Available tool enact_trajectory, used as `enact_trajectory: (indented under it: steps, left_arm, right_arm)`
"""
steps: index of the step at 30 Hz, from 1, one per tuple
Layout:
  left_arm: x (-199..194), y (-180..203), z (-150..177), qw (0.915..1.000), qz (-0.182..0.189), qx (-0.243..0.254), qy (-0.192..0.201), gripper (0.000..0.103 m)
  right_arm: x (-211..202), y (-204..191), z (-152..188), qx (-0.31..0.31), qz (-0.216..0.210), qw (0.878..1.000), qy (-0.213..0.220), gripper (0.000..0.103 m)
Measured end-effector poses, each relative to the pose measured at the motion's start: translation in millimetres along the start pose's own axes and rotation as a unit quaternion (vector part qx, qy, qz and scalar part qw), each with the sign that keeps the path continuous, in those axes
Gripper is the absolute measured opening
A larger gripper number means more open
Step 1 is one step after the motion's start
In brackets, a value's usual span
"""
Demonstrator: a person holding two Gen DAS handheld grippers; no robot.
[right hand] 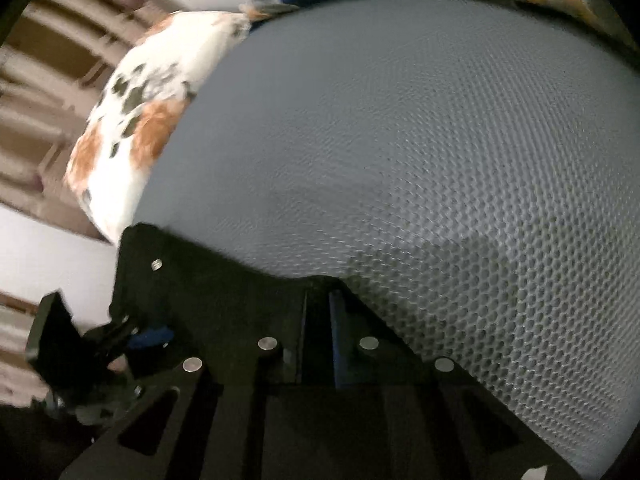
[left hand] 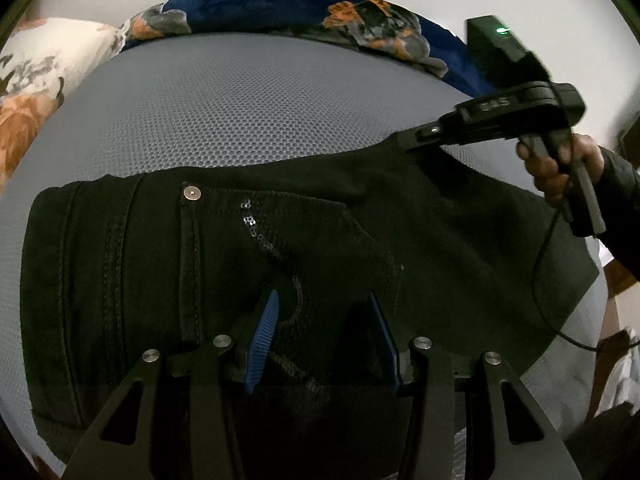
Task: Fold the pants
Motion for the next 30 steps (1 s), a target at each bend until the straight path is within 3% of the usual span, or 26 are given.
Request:
enact_trajectory:
  steps: [5, 8, 11, 14, 19, 23, 30]
  left_arm:
    - [-1, 5, 0, 0.9996, -0.017, 0.023, 0.002, 0.047]
    - [-7, 5, -11, 0.9998, 0.000, 0.016, 0.012, 0.047]
    - [-16, 13, -31, 0.9988, 0.025, 0.020, 0.038, 0.047]
    - [-10, 32, -49, 0.9967, 0.046, 0.056, 0.037, 0.047]
    - [29, 68, -71, 0.9895, 0.096, 0.108, 0.005, 0.047]
    - [60, 85, -85, 0.9860, 0.121, 0.112, -0.022, 0.040]
    - [94, 91, -110, 0.9846, 0.139, 0.096, -0.045, 0.024]
  right_arm:
    - [8, 0, -2, 0.011, 0.001, 1.000, 0.002, 0.009]
    - [-5, 3, 2, 0.006, 0.003, 1.000, 0.004, 0.018]
    - [-28, 2, 2, 0.015, 0.012, 0.999, 0.046, 0.021]
    - [-62, 6, 9, 0.020, 0.036, 0.994, 0.103, 0.021]
    - [-89, 16, 46, 0.029, 0.079, 0.989, 0.120, 0.021]
    - [-96, 33, 81, 0.044, 0.122, 0.985, 0.114, 0.021]
    - [-92, 59, 112, 0.081, 0.145, 0.980, 0.108, 0.021]
Point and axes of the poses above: each gripper's, at about its wrist camera, not at the fingertips, and x roughly the way its jaws point, y to its right, z to its underside, the point moved 4 cm from there along x, roughly the way its jaws point, and after that the axes turned 1 degree about -x, right-handed, at the moved point
